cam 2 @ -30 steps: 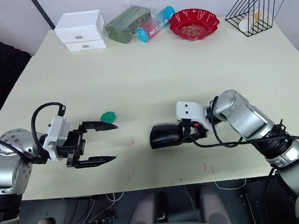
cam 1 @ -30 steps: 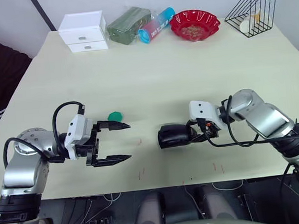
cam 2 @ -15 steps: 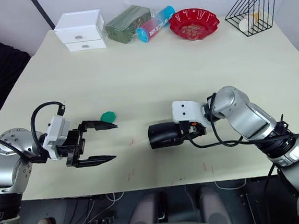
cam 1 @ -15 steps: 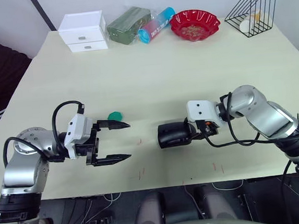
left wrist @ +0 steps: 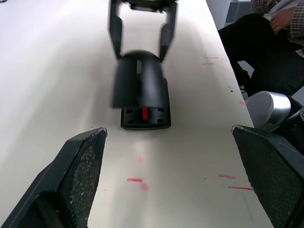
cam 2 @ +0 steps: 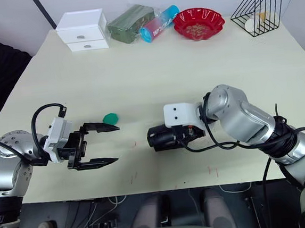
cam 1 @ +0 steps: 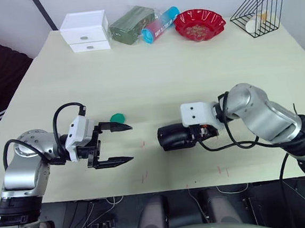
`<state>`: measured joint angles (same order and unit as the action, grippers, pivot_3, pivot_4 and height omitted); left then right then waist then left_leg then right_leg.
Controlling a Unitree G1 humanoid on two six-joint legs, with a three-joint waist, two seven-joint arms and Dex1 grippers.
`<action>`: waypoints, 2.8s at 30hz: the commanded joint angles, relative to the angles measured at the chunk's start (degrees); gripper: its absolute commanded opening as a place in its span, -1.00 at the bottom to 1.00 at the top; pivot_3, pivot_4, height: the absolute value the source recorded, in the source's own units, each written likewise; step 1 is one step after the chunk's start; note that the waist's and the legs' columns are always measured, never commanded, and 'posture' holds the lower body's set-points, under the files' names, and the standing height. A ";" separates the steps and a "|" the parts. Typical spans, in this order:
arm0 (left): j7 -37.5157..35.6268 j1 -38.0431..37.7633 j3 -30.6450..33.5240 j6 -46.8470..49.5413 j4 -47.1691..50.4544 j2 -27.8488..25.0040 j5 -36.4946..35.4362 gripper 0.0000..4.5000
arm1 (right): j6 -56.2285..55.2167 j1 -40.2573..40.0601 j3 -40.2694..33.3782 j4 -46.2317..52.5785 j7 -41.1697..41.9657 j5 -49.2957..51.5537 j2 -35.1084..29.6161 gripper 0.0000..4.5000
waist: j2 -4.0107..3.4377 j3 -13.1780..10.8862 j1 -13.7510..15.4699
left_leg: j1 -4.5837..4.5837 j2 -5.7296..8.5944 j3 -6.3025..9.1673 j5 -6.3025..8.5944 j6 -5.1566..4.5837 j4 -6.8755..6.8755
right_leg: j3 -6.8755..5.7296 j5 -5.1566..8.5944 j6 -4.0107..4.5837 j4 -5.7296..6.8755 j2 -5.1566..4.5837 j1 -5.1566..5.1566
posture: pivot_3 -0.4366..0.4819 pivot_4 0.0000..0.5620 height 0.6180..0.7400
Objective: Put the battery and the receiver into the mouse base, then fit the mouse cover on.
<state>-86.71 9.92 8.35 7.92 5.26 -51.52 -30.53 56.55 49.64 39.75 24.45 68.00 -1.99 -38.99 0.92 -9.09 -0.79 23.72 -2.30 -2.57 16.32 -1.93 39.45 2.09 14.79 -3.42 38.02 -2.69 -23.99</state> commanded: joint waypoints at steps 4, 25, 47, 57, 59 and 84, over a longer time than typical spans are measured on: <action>-0.54 -0.09 0.64 -0.28 0.74 -0.77 -0.54 1.00 | 7.80 4.10 2.53 3.67 -2.16 0.25 0.16 0.07 | 0.00 0.00 -0.02 | -0.01 0.00 0.00 0.00 0.00 0.00 | 0.00 0.00 0.00 0.02 0.00 0.00 | -0.05 -0.47 1.00; -0.37 -0.26 0.70 0.11 1.07 -0.73 -0.63 1.00 | 11.86 7.71 8.02 2.62 -5.77 3.12 -0.14 0.07 | 0.00 0.00 -0.07 | 0.00 0.00 0.01 0.00 0.00 0.00 | -0.01 0.00 0.00 0.02 0.00 -0.01 | -0.05 -0.47 1.00; -0.49 0.33 0.49 0.02 0.64 -0.74 -0.43 1.00 | 11.29 7.80 8.35 2.41 -7.71 4.30 0.25 0.07 | 0.00 0.00 -0.14 | -0.01 0.00 0.02 0.00 0.00 0.00 | -0.01 0.00 0.00 0.03 0.00 -0.01 | -0.05 -0.47 1.00; -0.50 -0.08 0.68 0.11 0.92 -0.82 -0.56 1.00 | 11.35 7.75 8.15 2.66 -8.22 4.84 0.19 0.62 | 0.00 0.00 -0.14 | 0.00 0.00 0.02 0.00 0.00 0.00 | -0.01 0.00 0.00 0.03 0.00 -0.02 | -0.05 -0.47 1.00; -0.53 -0.07 0.69 0.16 0.93 -0.87 -0.58 1.00 | 11.52 7.76 8.11 2.73 -8.29 5.26 0.22 0.62 | 0.00 0.00 -0.13 | 0.00 0.00 0.01 0.00 0.00 0.00 | -0.01 0.00 0.00 0.03 0.00 -0.02 | -0.05 -0.47 1.00; -0.99 0.35 0.56 0.03 0.06 -0.88 -0.52 1.00 | 7.32 7.23 0.13 3.54 -8.19 9.51 -0.53 0.62 | 0.00 0.00 -0.11 | 0.00 0.00 0.02 0.00 0.00 0.00 | -0.01 0.00 0.00 0.02 0.00 -0.02 | -0.05 -0.47 1.00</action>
<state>-87.15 9.80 8.35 8.22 5.18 -51.62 -30.55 65.30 56.36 43.39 26.24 59.64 6.60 -39.22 0.92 -9.09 -0.90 23.73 -2.30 -2.54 16.32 -1.93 39.45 2.08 14.79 -3.42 38.05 -2.69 -24.01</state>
